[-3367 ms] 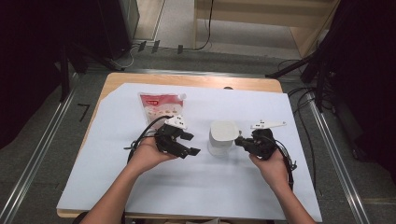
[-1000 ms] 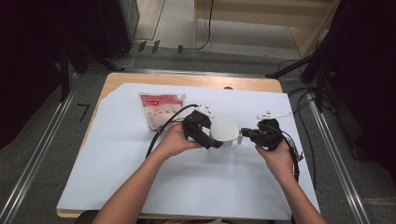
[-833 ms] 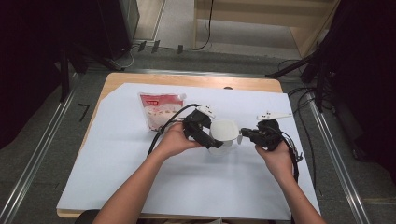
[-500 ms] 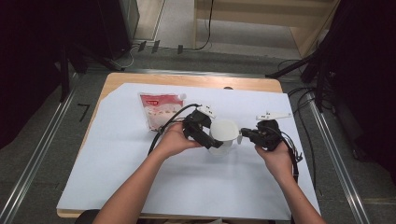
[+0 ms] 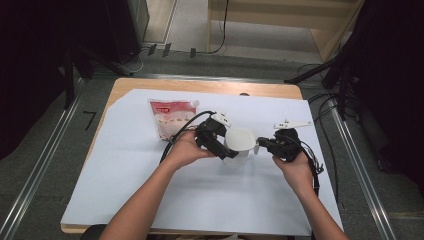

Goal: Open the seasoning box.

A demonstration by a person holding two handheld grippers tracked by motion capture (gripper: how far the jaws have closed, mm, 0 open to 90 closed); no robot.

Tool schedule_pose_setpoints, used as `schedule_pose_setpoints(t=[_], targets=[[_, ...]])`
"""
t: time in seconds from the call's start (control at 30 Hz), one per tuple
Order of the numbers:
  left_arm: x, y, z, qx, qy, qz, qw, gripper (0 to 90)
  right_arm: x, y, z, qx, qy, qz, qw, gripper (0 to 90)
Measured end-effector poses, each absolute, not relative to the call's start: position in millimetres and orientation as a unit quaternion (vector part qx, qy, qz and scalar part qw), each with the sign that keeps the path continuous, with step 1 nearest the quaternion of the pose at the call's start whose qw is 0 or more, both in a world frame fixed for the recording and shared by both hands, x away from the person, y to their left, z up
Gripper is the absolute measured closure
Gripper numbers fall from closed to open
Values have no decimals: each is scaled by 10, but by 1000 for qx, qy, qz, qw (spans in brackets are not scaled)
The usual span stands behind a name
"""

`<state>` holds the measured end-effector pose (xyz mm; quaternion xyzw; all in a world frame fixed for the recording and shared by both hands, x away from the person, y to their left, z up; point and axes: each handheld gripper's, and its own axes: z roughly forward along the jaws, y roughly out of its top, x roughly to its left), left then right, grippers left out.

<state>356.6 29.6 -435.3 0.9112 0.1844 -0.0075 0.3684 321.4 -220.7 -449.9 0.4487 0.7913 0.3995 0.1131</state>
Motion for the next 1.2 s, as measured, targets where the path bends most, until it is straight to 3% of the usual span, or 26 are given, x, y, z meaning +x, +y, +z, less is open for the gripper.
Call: schedule_pose_setpoints(t=[1.2], targets=[[3525,308,-4161,909,180,7,375,173,3209,-2194,-4496,444,795,396,118,900]])
